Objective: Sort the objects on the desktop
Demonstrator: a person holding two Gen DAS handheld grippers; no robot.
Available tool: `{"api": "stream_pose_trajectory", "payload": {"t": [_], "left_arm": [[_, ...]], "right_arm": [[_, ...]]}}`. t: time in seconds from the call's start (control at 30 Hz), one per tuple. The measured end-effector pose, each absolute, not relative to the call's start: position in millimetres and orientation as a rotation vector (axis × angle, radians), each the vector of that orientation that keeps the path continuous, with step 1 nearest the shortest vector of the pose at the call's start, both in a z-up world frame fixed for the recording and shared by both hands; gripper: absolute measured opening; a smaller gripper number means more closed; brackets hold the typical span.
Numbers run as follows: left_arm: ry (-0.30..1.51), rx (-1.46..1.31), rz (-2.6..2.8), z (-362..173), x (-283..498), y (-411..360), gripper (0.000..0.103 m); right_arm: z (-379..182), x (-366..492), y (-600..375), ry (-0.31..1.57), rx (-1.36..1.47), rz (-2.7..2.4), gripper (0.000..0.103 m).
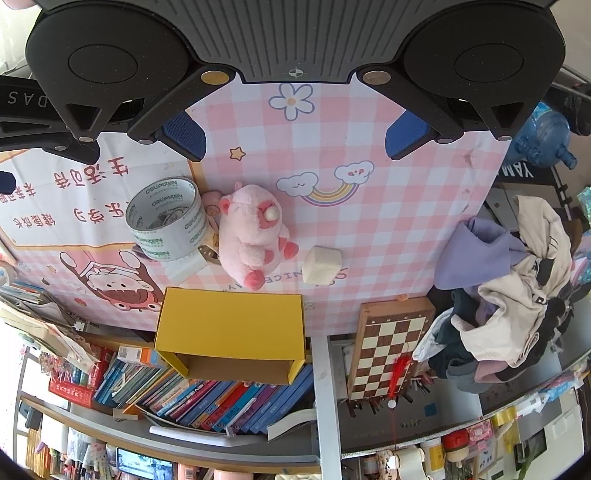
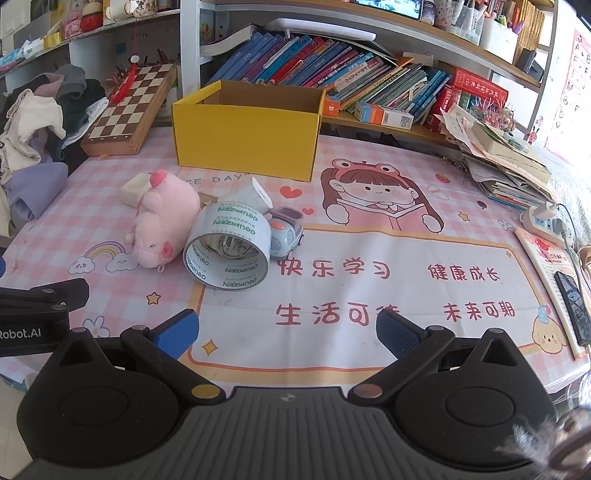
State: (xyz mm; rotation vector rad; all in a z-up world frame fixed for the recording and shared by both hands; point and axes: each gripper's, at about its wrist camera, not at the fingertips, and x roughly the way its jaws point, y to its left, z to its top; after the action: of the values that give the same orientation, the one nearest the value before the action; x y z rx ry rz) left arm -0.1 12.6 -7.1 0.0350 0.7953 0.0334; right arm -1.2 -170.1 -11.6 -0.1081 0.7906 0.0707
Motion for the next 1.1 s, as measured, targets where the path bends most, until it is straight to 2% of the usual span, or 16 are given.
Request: {"api": "stream_pose_trajectory", "payload": {"t": [1.1], "left_arm": [[0.795,0.019,0.034,-5.8,-4.0,11.9,0.103]], "right_arm": [[-12.0,-6.4,-174.0,0.793,-0.111,0.076,0.103]]}}
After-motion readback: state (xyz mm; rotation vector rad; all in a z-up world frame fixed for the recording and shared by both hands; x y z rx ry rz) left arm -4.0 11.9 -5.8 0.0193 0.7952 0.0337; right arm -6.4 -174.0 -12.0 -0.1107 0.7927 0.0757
